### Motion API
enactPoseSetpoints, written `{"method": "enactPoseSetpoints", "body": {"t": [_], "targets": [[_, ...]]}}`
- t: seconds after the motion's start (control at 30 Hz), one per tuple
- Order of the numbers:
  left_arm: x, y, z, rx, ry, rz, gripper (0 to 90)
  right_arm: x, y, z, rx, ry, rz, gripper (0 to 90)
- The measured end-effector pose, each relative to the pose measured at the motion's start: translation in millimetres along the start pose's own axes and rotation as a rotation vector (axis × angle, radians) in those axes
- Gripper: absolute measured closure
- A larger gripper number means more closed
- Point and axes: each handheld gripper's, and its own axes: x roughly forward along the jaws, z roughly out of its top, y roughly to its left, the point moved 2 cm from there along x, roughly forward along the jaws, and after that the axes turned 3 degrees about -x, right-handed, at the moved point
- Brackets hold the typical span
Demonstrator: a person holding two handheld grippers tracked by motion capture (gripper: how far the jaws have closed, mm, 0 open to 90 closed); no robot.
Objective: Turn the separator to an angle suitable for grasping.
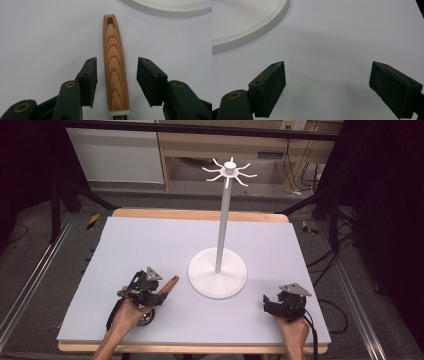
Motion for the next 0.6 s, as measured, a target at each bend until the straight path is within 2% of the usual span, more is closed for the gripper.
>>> {"method": "enactPoseSetpoints", "body": {"t": [0.2, 0.43, 0.6], "targets": [[8.2, -0.4, 13.2, 0.033, 0.051, 0.005, 51.4, -0.8, -1.4, -0.1, 0.006, -0.004, -0.001, 14.2], [17.6, 2.1, 15.8, 0.029, 0.097, -0.006, 55.3, -1.4, -2.5, 0.1, 0.008, -0.007, 0.002, 14.2], [22.1, 4.7, 13.4, 0.013, 0.112, -0.011, 59.5, -1.1, -3.4, 0.0, 0.012, -0.006, -0.002, 14.2]]}}
